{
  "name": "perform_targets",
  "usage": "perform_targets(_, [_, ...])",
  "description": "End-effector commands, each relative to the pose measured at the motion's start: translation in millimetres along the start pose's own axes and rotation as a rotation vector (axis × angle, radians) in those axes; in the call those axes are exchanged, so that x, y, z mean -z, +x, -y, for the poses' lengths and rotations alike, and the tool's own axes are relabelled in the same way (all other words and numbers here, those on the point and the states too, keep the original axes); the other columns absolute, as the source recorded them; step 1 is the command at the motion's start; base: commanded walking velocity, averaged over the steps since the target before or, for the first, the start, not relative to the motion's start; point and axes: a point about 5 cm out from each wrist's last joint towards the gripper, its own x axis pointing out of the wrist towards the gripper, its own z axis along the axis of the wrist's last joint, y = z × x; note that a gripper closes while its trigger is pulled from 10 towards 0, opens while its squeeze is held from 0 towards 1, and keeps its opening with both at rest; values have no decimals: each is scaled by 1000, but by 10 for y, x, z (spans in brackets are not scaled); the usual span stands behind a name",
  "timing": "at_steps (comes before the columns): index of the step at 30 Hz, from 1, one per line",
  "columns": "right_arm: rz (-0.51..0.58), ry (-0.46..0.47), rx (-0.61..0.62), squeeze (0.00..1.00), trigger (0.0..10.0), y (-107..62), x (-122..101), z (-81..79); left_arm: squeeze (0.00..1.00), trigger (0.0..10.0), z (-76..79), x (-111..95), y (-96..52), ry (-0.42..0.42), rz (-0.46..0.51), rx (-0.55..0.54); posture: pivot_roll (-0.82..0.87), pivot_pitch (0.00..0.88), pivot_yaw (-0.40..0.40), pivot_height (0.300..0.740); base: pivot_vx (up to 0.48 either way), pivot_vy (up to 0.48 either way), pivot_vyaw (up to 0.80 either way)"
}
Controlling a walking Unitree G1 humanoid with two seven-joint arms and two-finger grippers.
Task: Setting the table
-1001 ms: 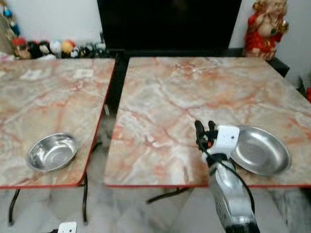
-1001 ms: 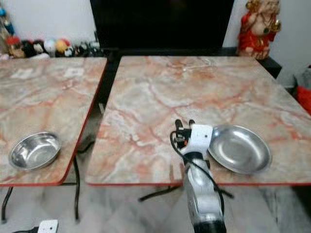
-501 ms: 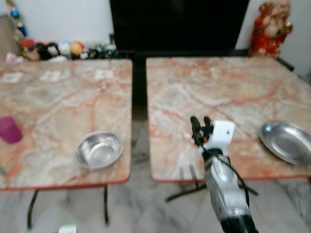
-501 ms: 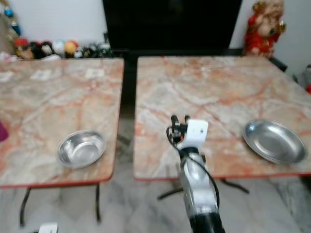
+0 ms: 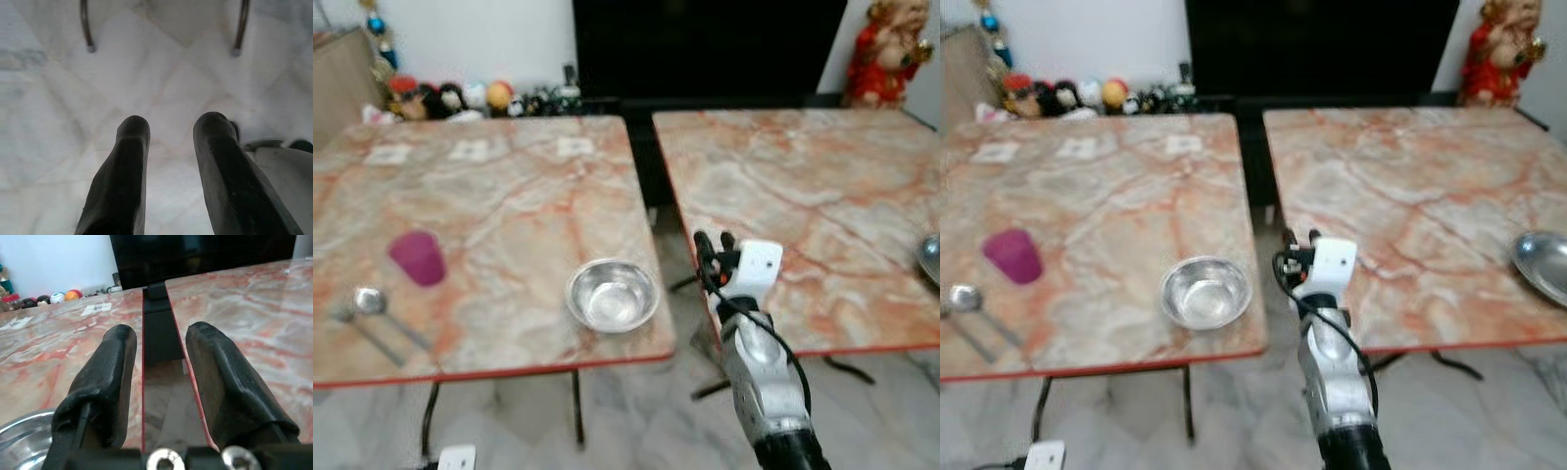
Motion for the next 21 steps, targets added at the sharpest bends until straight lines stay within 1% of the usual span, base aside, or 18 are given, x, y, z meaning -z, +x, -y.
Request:
perform_targets(1, [2,-2,24,0,10000,0,-8,69,0,10000,18,9,0,-7,-4,-2,-72,0,14,740,0,0,0])
perform_targets(6, [2,-22,8,0,10000,0,-8,63,0,10000,14,14,-2,-11,-4,-3,-71,0,11,740,0,0,0])
perform_targets(12, [-8,-13,7,0,10000,-9,12,56,0,10000,-25,33,-10,-17,-5,-7,-70,0,9,740,0,0,780])
perform_targets(14, [-18,15,32,0,10000,-21,36,82,0,10000,-55,47,-16,-20,-7,-11,-69,0,9,740,0,0,0])
perform_targets(18, [-27,10,50,0,10000,-25,47,111,0,10000,-71,56,-19,-20,-9,-13,-69,0,10,740,0,0,0])
perform_targets(20, [-51,3,95,0,10000,-35,78,164,0,10000,-79,63,-22,-17,-11,-13,-70,0,10,740,0,0,0])
perform_targets(21, [-51,3,95,0,10000,-35,78,164,0,10000,-79,63,-22,-17,-11,-13,-70,0,10,740,0,0,0])
